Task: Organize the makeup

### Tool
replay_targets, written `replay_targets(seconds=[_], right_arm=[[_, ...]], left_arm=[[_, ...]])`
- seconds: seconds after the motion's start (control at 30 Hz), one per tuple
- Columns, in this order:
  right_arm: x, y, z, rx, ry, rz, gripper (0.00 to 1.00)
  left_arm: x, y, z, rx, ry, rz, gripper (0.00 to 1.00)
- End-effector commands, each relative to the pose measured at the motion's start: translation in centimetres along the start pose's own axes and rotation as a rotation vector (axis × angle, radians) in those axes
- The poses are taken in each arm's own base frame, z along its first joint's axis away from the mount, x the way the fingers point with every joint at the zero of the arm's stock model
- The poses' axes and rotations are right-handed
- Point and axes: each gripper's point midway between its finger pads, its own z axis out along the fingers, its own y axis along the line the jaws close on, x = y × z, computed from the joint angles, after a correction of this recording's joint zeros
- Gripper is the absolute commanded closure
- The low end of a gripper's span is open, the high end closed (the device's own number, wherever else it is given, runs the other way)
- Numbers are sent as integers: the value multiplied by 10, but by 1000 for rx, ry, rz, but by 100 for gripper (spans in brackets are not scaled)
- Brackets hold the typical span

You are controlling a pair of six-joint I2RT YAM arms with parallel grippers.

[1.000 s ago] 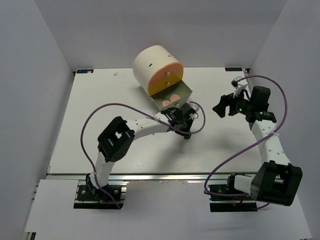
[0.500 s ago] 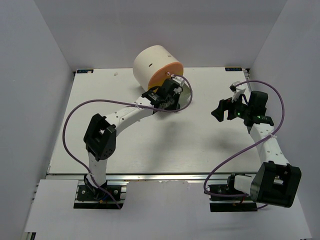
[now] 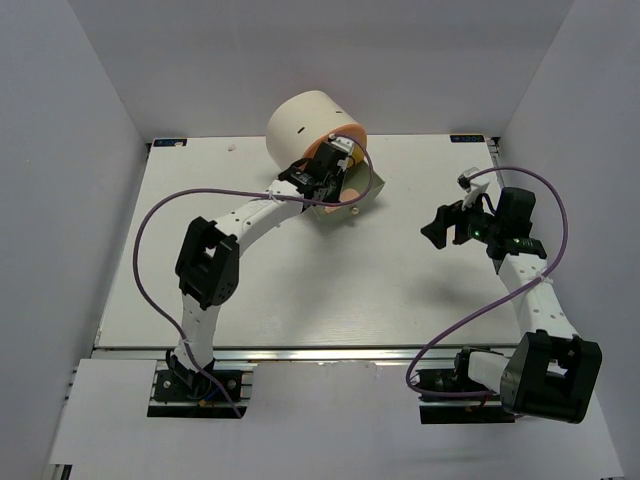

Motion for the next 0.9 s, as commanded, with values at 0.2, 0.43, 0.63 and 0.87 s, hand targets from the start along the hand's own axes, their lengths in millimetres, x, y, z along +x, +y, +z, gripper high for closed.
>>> replay_targets(seconds=[0.2, 0.43, 0.63, 0.87], right_arm=[[-8, 5, -4, -17, -33, -72, 11], [-3, 17, -1, -78, -9, -120, 11], [0, 40, 10, -165, 22, -229, 11], [10, 75, 36, -373, 51, -629, 32]], left_arm=[[-26, 20, 11, -109, -63, -20, 100], [-25, 18, 10, -108, -56, -32, 31], [-38, 11, -6, -60, -79, -73, 18], [-66, -3, -56, 63, -150, -146, 2]])
